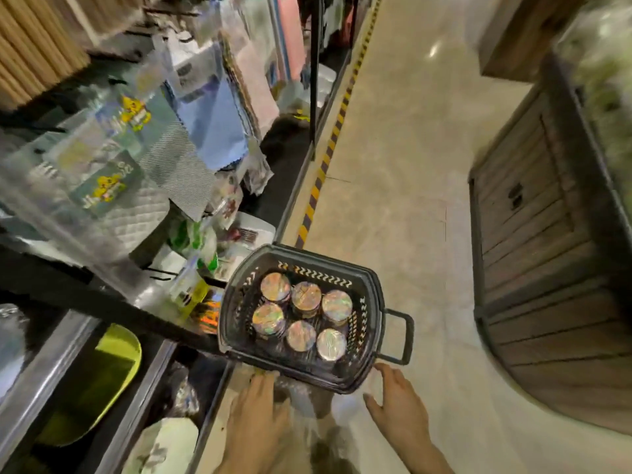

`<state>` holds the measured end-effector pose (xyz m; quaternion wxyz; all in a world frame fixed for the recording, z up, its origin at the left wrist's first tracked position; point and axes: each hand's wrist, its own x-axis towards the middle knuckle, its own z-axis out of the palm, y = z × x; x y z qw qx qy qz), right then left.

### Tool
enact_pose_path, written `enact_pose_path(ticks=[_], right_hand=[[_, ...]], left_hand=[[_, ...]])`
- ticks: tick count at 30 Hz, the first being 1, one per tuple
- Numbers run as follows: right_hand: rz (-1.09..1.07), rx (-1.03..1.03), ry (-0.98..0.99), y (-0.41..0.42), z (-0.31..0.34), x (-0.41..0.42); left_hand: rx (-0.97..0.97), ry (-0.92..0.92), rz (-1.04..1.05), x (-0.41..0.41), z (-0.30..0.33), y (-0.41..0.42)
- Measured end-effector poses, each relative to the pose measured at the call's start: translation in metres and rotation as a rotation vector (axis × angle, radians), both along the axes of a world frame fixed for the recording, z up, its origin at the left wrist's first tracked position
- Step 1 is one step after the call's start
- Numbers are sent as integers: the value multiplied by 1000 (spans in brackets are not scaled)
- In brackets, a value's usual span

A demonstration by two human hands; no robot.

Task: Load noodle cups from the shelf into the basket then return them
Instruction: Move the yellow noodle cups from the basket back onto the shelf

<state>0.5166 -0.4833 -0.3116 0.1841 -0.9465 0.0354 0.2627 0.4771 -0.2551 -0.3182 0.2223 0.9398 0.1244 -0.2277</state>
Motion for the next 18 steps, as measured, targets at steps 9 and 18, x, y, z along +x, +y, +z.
enact_pose_path(ticks=[9, 18], right_hand=[[-153, -18, 125, 33, -105, 120], [-213, -110, 262, 56, -277, 204]], left_hand=[[21, 97, -94, 161, -115, 4], [95, 171, -223, 259, -280, 12]])
